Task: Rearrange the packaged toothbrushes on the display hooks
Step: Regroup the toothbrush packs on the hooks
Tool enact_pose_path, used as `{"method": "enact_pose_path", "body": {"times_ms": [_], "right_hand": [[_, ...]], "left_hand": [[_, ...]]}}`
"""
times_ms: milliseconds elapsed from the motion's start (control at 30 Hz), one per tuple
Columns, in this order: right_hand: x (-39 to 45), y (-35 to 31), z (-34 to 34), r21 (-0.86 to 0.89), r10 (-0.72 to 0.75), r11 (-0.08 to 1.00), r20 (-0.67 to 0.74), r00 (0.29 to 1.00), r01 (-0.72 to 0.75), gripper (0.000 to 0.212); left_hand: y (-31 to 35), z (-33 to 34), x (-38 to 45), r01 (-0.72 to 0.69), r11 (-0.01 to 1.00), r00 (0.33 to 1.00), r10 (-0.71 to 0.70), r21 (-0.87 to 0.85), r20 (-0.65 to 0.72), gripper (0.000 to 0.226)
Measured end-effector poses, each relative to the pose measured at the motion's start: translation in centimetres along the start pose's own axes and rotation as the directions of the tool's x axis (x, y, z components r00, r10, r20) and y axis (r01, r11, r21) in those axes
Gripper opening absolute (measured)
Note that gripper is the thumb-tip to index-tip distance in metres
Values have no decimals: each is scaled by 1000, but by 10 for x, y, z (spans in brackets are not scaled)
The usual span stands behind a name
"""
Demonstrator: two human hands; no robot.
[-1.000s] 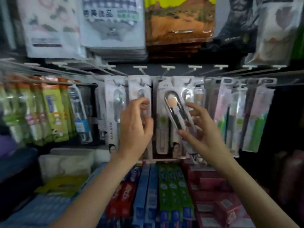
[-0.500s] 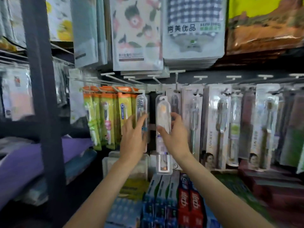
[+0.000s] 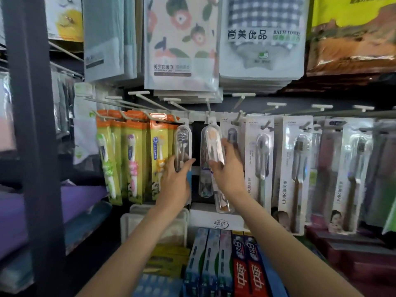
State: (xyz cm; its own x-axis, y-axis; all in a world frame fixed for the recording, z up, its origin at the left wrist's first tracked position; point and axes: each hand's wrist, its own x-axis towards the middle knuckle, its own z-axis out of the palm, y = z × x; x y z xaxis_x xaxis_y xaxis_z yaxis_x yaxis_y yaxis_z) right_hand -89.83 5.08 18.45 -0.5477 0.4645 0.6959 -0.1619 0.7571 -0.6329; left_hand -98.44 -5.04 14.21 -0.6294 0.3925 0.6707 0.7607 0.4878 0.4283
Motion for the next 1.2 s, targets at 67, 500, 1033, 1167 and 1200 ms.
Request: {"method": "enact_pose_path", "body": {"times_ms": [67,500,1033,1167,1200], "right_hand": [[0,0,0,-32,-6,999,25,1000,7,56],[-24,-4,24,-54,115,993,183,976,-107,73],[-57,41,-160,-169,-109,984,-342,934,53,31],[-45,82,-162,-216,77,969,-186,980,-117,46],[-42,87,-159,-211,96,969,-146,985,-126,50]], "left_hand": [[-3,3,1,-20,1000,1000,20,-4,-12,69],[-4,-12,-23,-89,996,993,89,8,-72,52],[113,10,-52,-471,875,845,412,-111,-341,36],[148,29,-48,-554,832,790,522,-11,-322,40],[154,33,-46,-566,824,777,545,31,-316,40]]}}
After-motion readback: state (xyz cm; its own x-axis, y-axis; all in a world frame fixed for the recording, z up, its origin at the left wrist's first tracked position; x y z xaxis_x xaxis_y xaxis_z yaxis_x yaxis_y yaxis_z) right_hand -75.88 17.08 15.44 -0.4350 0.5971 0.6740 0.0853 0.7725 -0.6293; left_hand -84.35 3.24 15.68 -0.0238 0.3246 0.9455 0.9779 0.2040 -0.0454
